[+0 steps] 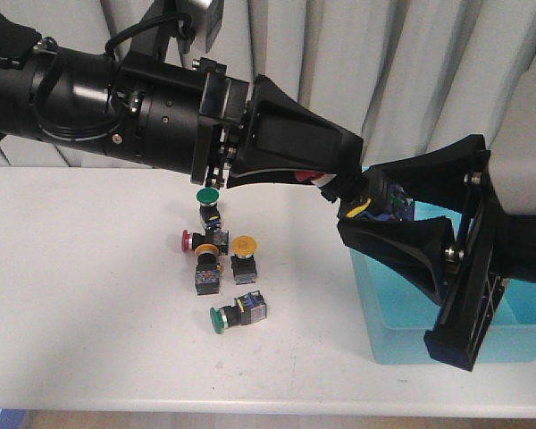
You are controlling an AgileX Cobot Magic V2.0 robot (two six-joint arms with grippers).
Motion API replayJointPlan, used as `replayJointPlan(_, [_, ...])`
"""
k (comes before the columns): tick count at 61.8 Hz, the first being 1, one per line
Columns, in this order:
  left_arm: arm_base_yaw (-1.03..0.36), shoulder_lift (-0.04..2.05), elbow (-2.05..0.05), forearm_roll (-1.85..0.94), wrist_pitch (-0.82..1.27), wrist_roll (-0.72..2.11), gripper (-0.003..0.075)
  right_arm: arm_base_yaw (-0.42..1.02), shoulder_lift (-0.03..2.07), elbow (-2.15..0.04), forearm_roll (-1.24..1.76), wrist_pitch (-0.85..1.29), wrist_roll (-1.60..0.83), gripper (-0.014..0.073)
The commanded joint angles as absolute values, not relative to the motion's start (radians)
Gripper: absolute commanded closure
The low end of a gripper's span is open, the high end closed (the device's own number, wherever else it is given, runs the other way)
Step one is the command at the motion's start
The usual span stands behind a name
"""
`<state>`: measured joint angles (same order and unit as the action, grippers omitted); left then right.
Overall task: Pick red and yellow buttons and place in box
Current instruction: 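Grasp the red button with the right gripper and open the left gripper, then lower the red button into the blue box with the right gripper and release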
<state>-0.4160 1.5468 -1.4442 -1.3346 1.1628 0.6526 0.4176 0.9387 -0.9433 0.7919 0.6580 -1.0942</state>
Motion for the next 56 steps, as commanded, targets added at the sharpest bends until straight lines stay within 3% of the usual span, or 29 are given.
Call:
replayJointPlan(1, [-0.421,1.509,-1.477,-1.404,1.150,0.650,0.0195,0.418,0.927,-0.977,0.818,0.573,-1.099,0.0602])
replayJointPlan(34, [-0.417,1.509,-1.477,-1.105,1.100,0.650,0.0197,0.400,1.029,-0.977,0.583,0.158,-0.906,0.0601])
replayJointPlan(43, [-0.417,1.509,-1.477,-0.914,1.060,0.632,0.0204,0.247,1.162,-0.977,0.555,0.109,-0.796,0.0601])
replayJointPlan(56, [-0.417,1.513,-1.477,-0.652,0.990,0.538,0.0273,0.012,1.406,-0.977,0.659,0.143,-0.719,0.0599])
